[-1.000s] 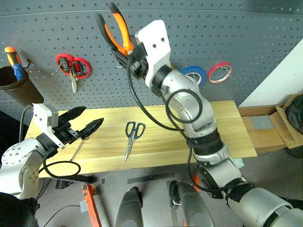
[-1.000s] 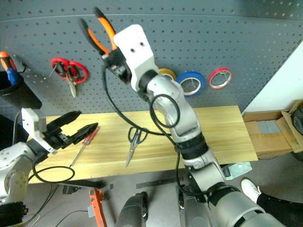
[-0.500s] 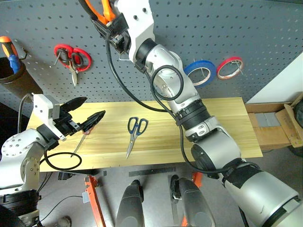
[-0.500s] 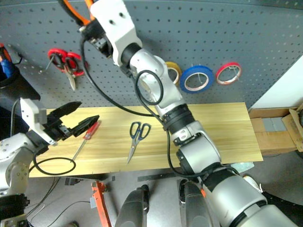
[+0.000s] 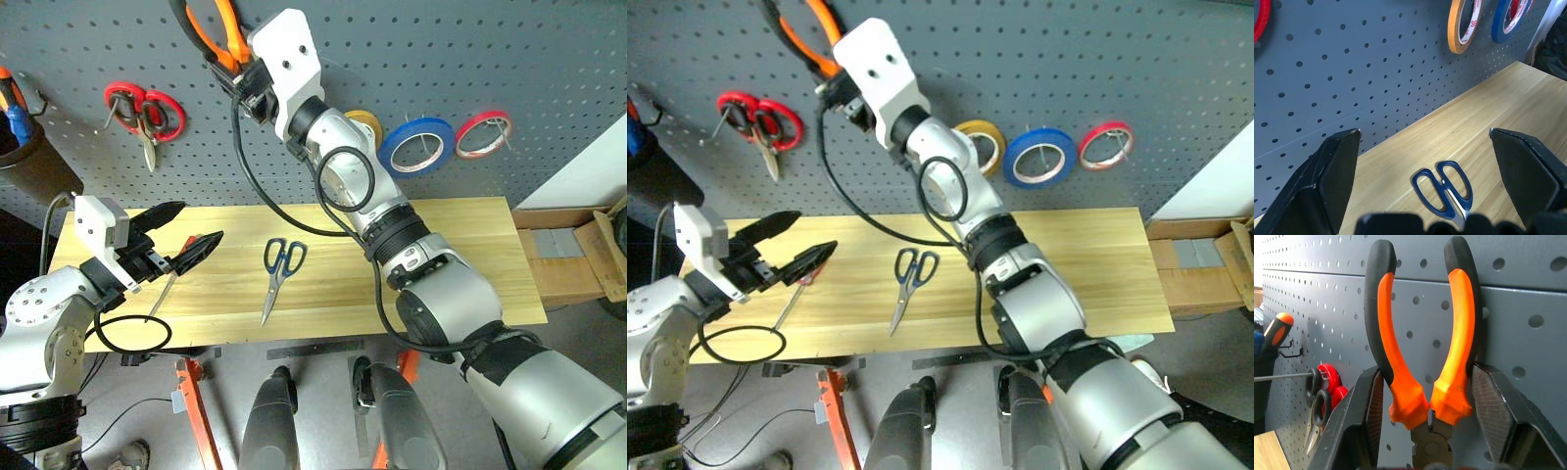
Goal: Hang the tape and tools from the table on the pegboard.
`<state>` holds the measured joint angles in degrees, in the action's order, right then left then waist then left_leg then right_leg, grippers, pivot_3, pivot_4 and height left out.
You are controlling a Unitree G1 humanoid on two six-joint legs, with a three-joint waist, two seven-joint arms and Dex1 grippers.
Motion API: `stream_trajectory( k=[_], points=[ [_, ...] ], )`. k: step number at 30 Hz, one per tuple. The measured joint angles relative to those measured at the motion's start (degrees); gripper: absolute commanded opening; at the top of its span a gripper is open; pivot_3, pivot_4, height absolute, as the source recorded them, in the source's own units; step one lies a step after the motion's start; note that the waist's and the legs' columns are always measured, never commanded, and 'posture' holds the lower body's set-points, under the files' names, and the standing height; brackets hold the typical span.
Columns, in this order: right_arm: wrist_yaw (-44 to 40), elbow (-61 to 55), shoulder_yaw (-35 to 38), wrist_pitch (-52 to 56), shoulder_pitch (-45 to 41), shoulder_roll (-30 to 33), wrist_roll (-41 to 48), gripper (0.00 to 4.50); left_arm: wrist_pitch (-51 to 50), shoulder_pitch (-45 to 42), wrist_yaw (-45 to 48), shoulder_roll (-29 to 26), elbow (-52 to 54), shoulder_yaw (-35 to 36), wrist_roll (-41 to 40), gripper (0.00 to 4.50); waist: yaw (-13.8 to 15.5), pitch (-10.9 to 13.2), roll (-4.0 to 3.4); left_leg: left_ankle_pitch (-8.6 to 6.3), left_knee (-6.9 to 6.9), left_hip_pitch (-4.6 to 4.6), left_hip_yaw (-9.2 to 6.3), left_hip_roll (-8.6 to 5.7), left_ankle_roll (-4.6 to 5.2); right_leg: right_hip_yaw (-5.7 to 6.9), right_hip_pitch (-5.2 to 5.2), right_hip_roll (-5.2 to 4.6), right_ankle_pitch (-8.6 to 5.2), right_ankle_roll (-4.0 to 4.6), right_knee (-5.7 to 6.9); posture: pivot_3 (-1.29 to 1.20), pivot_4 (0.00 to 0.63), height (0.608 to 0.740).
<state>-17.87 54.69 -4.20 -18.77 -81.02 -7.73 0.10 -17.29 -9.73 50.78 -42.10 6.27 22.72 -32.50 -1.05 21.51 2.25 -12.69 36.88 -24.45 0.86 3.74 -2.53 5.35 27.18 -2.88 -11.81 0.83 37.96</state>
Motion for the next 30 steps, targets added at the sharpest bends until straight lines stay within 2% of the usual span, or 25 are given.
stream_trajectory(
  k=[9, 16, 18, 22, 25, 30],
  points=[
    [1.0, -3.9, -0.8, 1.0, 7.7, 1.6, -2.4, 2.27, 0.4, -0.7, 0.5, 0.0, -0.5, -1.0, 1.0, 4.50, 0.8, 0.0, -0.02, 0.03, 0.01, 0.00, 0.00, 0.00, -0.05, 0.01, 0.00, 0.00, 0.00, -0.01, 0.01, 0.01, 0.383, 0.740],
    [1.5, -7.8, -1.5, 4.8, 9.3, 1.7, -3.3, 2.27, 1.3, -0.9, 0.6, 0.5, -1.5, -2.2, 1.6, 4.50, 0.8, 0.0, -0.01, 0.03, -0.01, 0.00, 0.05, -0.01, -0.05, 0.05, 0.02, 0.00, 0.00, -0.01, -0.01, -0.02, 0.373, 0.740],
    [1.4, -9.4, -1.6, 6.0, 9.9, 1.7, -3.3, 3.01, 1.6, -1.0, 0.6, 0.9, -1.7, -2.4, 1.8, 4.50, 0.8, 0.0, 0.00, 0.03, 0.00, 0.00, 0.06, -0.01, -0.05, 0.06, 0.02, 0.00, 0.00, -0.01, -0.01, -0.02, 0.370, 0.740],
    [-0.2, -14.1, -2.4, 10.9, 12.3, 2.2, -3.4, 4.16, 1.9, -1.6, 0.6, 1.0, -2.2, -2.6, 2.1, 4.50, 0.8, 0.0, 0.01, 0.03, 0.02, 0.00, 0.03, 0.00, -0.05, 0.07, 0.02, 0.00, 0.00, -0.02, 0.02, -0.03, 0.361, 0.740],
    [-2.3, -23.6, -3.3, 18.3, 16.5, 4.3, -3.3, 4.16, 2.6, -1.8, 0.5, 1.2, -2.2, -2.9, 2.3, 4.50, 0.9, 0.0, 0.01, 0.03, 0.04, -0.01, 0.03, -0.01, -0.06, 0.08, 0.02, 0.00, 0.00, -0.02, 0.02, -0.03, 0.360, 0.740],
    [-6.3, -46.2, -4.0, 35.4, 24.8, 8.5, -1.0, 4.16, 2.7, -1.7, -0.8, 1.5, -2.3, -3.0, 2.4, 4.50, 1.0, 0.0, 0.01, 0.03, 0.04, -0.07, 0.02, -0.02, -0.06, 0.11, 0.02, -0.01, 0.01, -0.02, -0.02, -0.03, 0.359, 0.740]
  ],
)
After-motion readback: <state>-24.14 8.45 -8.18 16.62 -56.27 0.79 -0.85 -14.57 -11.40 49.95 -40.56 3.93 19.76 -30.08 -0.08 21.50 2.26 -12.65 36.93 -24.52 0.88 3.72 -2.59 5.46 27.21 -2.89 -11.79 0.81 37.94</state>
